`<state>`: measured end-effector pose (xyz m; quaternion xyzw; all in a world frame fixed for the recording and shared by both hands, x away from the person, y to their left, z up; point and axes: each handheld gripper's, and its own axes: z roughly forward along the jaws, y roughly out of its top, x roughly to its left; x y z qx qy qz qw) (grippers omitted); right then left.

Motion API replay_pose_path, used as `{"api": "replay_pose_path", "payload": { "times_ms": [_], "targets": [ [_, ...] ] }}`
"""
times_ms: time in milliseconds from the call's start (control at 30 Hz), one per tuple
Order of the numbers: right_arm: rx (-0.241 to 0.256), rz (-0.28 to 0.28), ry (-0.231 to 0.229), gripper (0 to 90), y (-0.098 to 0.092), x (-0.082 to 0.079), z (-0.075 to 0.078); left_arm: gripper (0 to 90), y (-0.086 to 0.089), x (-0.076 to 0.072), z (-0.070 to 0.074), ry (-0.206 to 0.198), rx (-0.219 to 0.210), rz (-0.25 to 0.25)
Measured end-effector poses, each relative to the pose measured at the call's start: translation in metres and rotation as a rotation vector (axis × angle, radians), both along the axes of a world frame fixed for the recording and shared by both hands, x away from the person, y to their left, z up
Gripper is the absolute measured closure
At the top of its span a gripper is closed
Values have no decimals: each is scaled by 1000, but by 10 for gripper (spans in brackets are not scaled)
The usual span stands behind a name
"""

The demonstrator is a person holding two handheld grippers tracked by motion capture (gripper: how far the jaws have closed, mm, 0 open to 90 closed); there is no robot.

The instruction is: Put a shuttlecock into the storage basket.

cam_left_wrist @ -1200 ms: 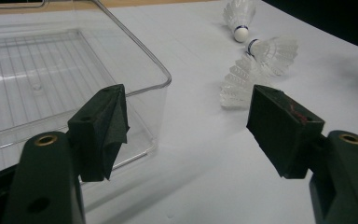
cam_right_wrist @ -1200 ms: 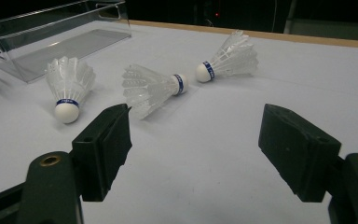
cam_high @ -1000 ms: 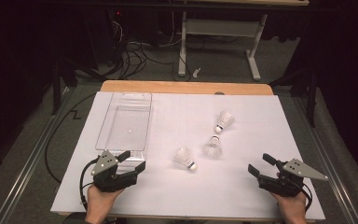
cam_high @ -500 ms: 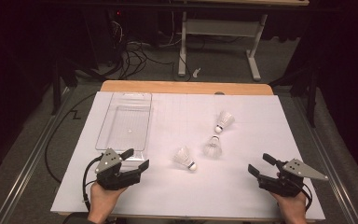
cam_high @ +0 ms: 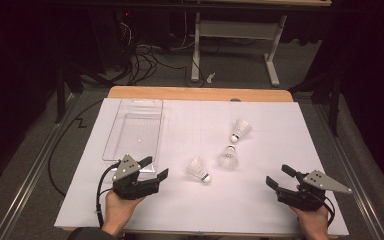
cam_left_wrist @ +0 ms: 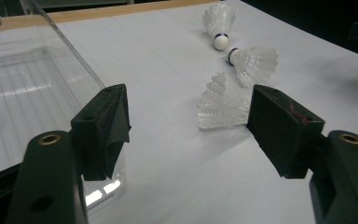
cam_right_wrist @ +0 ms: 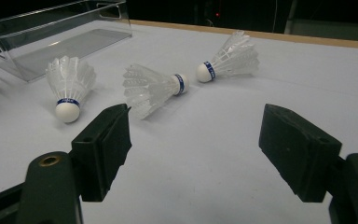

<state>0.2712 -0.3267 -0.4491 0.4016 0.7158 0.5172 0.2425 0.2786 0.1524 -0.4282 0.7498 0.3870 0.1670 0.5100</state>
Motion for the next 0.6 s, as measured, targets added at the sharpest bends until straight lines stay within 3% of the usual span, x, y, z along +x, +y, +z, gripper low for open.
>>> {"api": "replay_pose_path", "payload": {
  "times_ms": [167,600],
  "targets": [
    [-1,1,0,253,0,0,0,321,-5,4,0,-12,4,-17],
    [-3,3,13,248,0,1,-1,321,-14,9,2,6,-2,-27]
  ]
}}
